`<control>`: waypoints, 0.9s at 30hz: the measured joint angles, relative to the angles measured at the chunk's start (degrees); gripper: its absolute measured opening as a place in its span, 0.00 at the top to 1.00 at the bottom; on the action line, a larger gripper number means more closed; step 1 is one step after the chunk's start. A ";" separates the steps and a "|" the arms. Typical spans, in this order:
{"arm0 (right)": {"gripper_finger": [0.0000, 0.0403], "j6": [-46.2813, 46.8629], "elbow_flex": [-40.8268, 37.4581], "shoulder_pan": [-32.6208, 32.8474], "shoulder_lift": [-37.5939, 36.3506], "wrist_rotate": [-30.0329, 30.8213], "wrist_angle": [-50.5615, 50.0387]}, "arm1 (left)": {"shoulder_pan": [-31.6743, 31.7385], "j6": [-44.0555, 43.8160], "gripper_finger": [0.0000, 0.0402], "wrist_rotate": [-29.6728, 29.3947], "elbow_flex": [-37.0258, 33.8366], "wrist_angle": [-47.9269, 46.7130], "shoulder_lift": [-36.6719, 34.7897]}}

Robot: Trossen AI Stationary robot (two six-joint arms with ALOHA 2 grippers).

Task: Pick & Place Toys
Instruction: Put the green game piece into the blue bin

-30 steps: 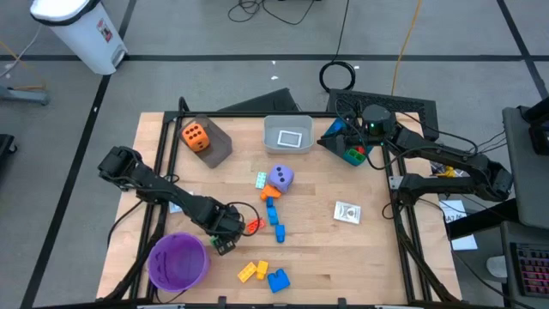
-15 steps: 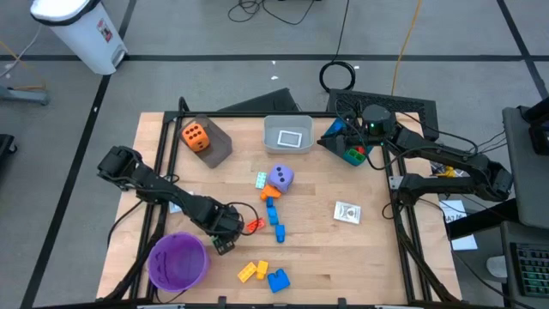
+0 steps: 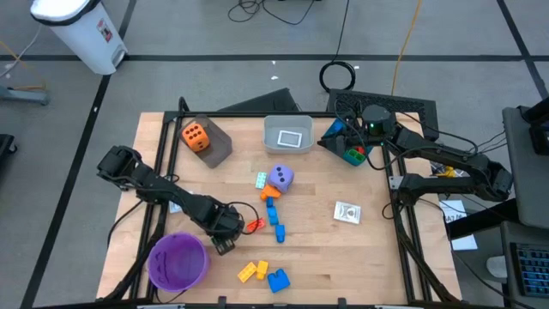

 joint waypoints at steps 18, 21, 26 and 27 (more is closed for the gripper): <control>0.44 -0.02 0.00 0.11 0.00 0.02 2.56 | 10.70 17.40 0.82 0.62 12.64 -2.49 -1.71; 0.44 -0.12 0.00 1.40 0.00 -0.01 6.06 | 13.58 22.12 0.85 0.51 17.39 -2.51 -1.70; 0.44 -2.61 0.00 6.01 0.23 0.20 13.38 | 18.66 29.93 0.95 -0.62 25.72 -2.39 -1.74; 0.44 -3.01 -0.02 6.80 0.32 0.24 14.15 | 19.63 31.15 0.97 -0.65 27.12 -2.58 -1.75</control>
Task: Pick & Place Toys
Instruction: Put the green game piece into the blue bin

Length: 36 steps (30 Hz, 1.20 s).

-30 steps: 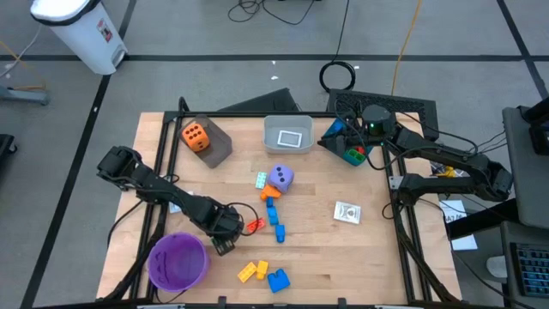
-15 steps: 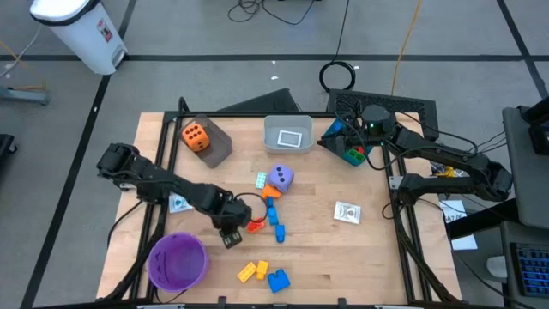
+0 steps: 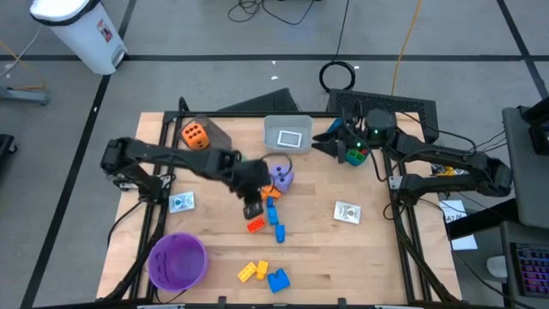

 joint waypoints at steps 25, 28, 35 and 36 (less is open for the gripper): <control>0.44 -1.67 0.00 4.39 0.01 1.42 -1.04 | 14.31 9.43 0.60 -10.17 5.50 -7.51 2.43; 0.44 -1.91 0.00 4.39 0.01 1.46 -1.19 | 17.12 11.33 0.50 -8.93 5.03 -6.01 5.16; 0.44 -1.98 0.00 4.39 0.01 1.45 -3.24 | 21.96 18.39 0.27 -8.94 4.96 -5.24 13.69; 0.44 -2.05 0.00 4.39 0.01 1.46 -3.55 | 22.55 18.99 0.24 -8.96 4.96 -5.13 14.80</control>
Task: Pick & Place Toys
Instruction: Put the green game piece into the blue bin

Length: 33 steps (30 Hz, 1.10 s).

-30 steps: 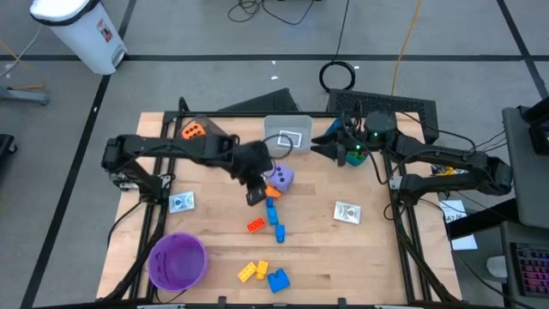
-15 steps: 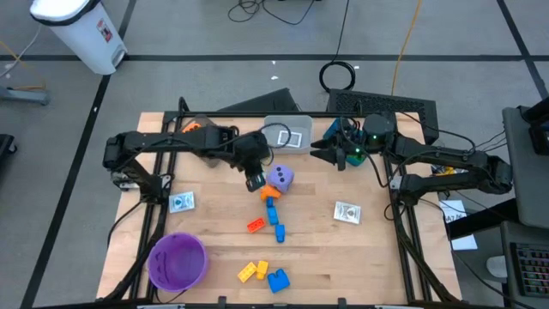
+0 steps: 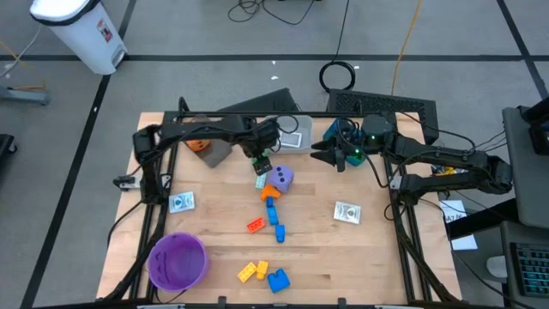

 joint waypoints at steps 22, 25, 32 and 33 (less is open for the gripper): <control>0.44 -2.49 0.00 -0.13 0.00 3.03 -2.00 | 5.40 2.46 0.05 -1.54 -0.07 1.50 11.12; 0.44 -2.49 0.00 -0.15 0.00 3.04 -1.99 | 5.40 2.57 0.07 -1.52 -0.07 2.06 11.15; 0.44 -2.48 0.00 -0.15 0.00 3.02 -1.99 | 5.40 2.55 0.27 -0.22 -0.07 2.59 11.15; 0.44 -2.48 0.00 -0.15 0.00 3.02 -1.99 | 5.40 2.55 0.30 -0.05 -0.07 2.67 11.15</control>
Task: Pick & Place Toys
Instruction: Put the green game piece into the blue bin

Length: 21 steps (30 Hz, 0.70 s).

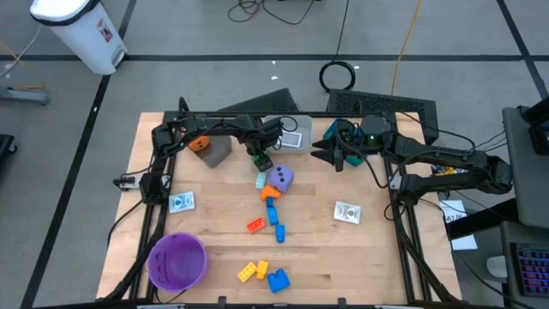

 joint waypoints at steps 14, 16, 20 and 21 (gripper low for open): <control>0.44 0.02 0.00 0.00 0.00 -0.02 0.00 | -1.06 -0.61 0.67 0.29 0.09 -0.78 -0.08; 0.44 0.02 0.00 0.00 0.00 -0.02 0.00 | -1.11 -0.60 0.70 0.57 0.26 -1.81 -0.33; 0.44 0.03 0.00 0.00 0.00 -0.04 -0.02 | -1.16 -0.66 0.73 1.93 0.22 -5.06 -0.81; 0.44 0.02 0.00 0.00 0.00 -0.04 0.00 | -1.26 -0.65 0.73 1.92 0.16 -5.75 -1.15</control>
